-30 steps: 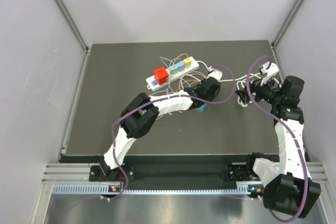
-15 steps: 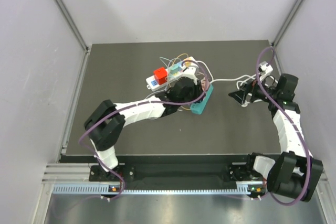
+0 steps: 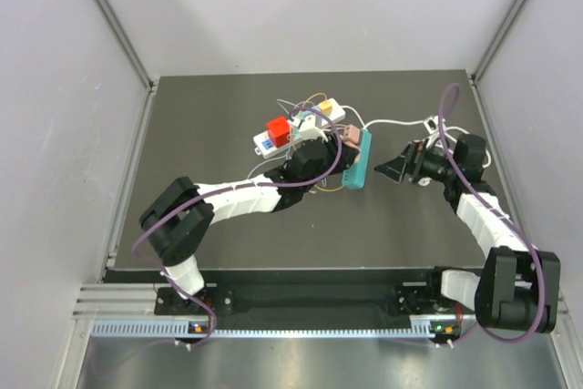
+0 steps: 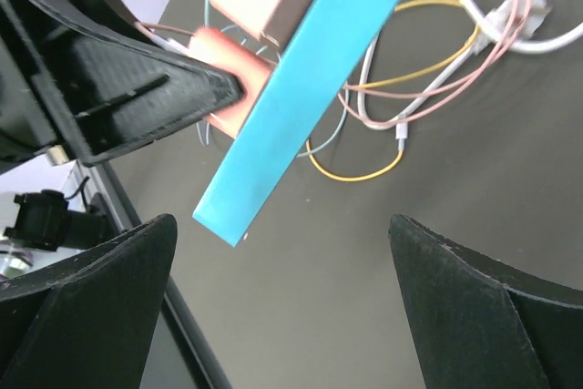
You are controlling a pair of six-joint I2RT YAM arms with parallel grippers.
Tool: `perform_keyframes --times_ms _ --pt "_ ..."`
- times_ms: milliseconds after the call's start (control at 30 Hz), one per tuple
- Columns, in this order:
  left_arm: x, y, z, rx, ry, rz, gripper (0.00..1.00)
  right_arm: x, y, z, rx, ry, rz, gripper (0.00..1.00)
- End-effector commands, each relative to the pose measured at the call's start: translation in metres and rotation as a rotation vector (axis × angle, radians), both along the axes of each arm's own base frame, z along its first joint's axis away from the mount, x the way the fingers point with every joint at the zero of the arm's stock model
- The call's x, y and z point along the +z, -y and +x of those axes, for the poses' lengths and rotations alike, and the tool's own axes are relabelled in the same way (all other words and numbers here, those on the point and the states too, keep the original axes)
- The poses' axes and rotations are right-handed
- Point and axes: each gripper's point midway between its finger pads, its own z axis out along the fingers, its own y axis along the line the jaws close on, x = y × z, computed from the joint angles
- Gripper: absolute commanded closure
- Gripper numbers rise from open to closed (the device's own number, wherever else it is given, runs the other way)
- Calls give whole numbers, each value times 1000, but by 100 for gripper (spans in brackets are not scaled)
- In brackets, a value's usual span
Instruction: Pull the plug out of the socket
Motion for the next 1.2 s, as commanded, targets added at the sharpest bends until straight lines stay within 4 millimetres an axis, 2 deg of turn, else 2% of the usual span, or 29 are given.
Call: perform_keyframes --times_ms 0,133,200,233,333,467,633,800,933,1033,1067,1133,1167 --pt "62 8 20 84 81 -248 100 4 -6 16 -58 -18 0 0" --pt "64 17 22 78 71 -281 100 0 -19 15 -40 -32 1 0" --pt "64 20 21 76 70 -285 100 1 -19 17 -51 -35 4 0" --pt "63 22 20 77 67 -285 100 1 -31 12 -17 -32 0 0" --pt "63 27 18 79 65 -292 100 -6 -37 13 -19 -46 -13 0" --pt "69 32 20 103 78 -306 100 -21 -43 16 -27 -83 -42 3" --pt "75 38 18 127 93 -301 100 -19 -43 20 -45 -81 -55 9" --pt "67 40 18 166 87 -284 100 -20 -39 25 -82 -72 -71 25" --pt "70 46 15 176 101 -271 100 -26 -39 27 -88 -95 -83 34" --pt "73 49 14 179 110 -264 100 -28 -39 28 -84 -107 -85 46" --pt "74 50 14 177 112 -263 100 -28 -39 28 -78 -110 -83 57" --pt "74 52 13 174 112 -265 100 -28 -42 27 -58 -112 -80 70" --pt "75 53 12 169 114 -264 100 -29 -42 27 -53 -115 -84 86"
